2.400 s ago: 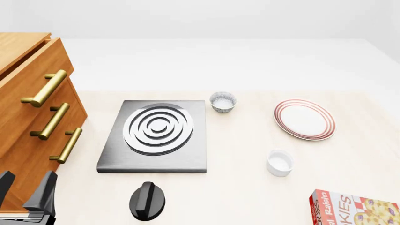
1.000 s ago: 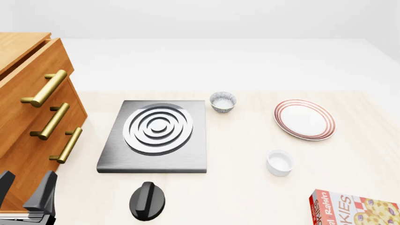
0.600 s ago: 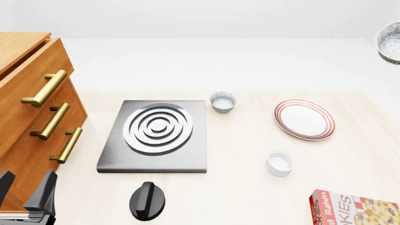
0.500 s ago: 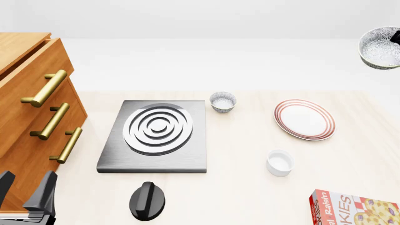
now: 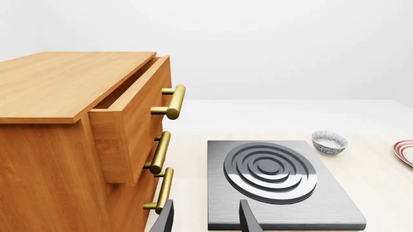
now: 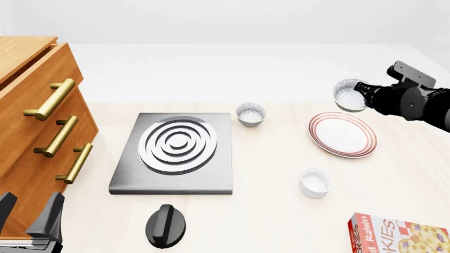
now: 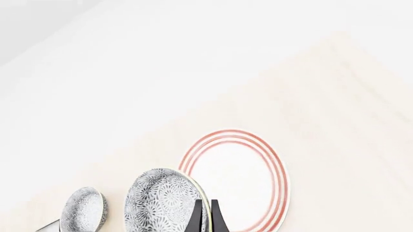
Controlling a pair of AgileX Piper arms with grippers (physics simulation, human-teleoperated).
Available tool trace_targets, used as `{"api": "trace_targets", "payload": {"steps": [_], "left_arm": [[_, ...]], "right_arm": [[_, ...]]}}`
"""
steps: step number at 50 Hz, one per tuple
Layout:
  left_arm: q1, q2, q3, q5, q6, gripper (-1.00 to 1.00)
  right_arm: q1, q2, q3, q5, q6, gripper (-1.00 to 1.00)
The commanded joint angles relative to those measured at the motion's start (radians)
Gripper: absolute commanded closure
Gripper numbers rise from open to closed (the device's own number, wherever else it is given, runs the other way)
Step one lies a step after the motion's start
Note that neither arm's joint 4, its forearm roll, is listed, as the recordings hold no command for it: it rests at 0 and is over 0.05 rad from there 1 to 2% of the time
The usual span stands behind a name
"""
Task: Pick the akita bowl next to the cookies box and place it on the plate.
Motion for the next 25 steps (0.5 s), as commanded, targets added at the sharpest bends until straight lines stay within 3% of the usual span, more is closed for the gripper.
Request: {"api": "trace_targets", "payload": {"steps": [1,25], "left_arm": [[0.000,0.000,0.000,0.000,0.000,-1.00],[0.000,0.000,0.000,0.000,0.000,-1.00]], "right_arm": [[0.025,0.158,-0.044,-0.063,0.006,1.00],[-0.032,0.232,-0.055,-0.092,-0.073,1.00]]}}
